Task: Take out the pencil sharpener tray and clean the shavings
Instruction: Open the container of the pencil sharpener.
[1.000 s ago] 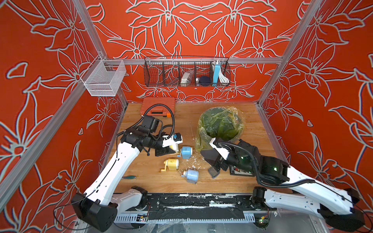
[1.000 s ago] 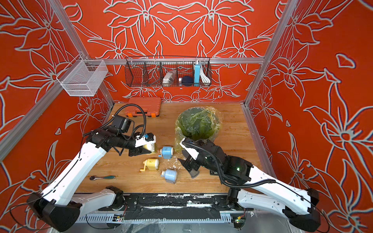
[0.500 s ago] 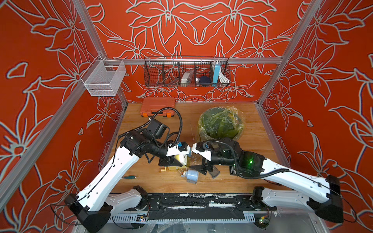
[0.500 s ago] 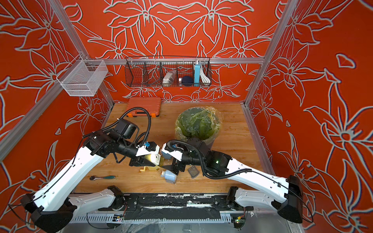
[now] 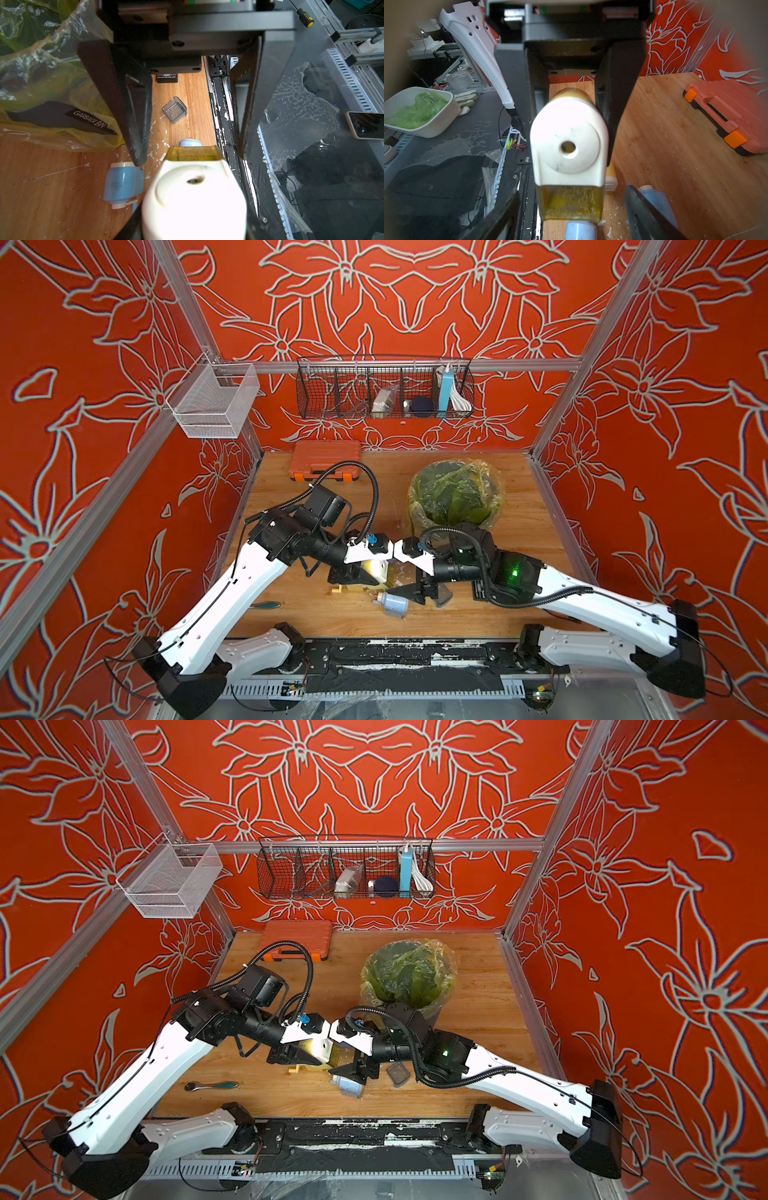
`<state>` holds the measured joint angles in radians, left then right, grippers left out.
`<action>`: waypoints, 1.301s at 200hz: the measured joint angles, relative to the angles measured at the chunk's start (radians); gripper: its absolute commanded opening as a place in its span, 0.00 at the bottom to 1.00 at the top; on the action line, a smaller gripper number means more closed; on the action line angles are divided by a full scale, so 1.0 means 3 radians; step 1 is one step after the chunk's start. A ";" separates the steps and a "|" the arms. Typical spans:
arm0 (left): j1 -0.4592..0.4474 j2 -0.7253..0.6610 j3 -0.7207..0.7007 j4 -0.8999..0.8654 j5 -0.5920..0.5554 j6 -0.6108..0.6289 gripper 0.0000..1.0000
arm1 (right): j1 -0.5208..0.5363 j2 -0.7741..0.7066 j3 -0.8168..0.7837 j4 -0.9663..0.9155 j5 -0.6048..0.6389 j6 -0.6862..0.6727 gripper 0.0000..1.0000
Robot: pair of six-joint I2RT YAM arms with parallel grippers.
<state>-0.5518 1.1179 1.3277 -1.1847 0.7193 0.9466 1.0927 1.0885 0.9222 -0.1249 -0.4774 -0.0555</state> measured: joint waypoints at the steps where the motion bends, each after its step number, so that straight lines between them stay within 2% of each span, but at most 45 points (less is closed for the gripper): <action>1: 0.0000 0.0000 0.0000 0.0000 0.0000 -0.0001 0.00 | 0.0000 0.0001 0.0000 0.0001 0.0001 0.0000 0.78; 135: 0.0000 0.0000 0.0000 0.0061 0.0041 -0.0022 0.00 | 0.0000 0.0009 -0.0111 0.0114 0.0010 0.0085 0.58; 153: 0.0000 0.0000 0.0000 0.0066 0.0039 -0.0029 0.00 | 0.0000 0.0008 -0.0125 0.0117 0.0018 0.0097 0.52; 175: 0.0000 0.0000 -0.0001 0.0043 0.0057 -0.0055 0.00 | 0.0003 0.0003 -0.0125 0.0109 0.0019 0.0069 0.39; 184: 0.0000 0.0000 -0.0001 0.0041 0.0062 -0.0064 0.00 | 0.0003 0.0001 -0.0125 0.0104 0.0020 0.0067 0.37; 205: 0.0000 0.0000 -0.0006 0.0043 0.0066 -0.0070 0.00 | 0.0003 0.0001 -0.0125 0.0104 0.0024 0.0071 0.39; 247: -0.0003 0.0000 -0.0008 0.0057 0.0069 -0.0079 0.00 | 0.0003 -0.0011 -0.0125 0.0103 0.0031 0.0117 0.60; 260: -0.0014 0.0000 -0.0017 0.0067 0.0069 -0.0079 0.00 | 0.0003 -0.0028 -0.0125 0.0123 0.0047 0.0150 0.62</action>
<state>-0.5560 1.1179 1.3228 -1.1645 0.7399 0.9230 1.0935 1.0801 0.8848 -0.0879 -0.4633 -0.0105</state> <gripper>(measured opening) 0.466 0.605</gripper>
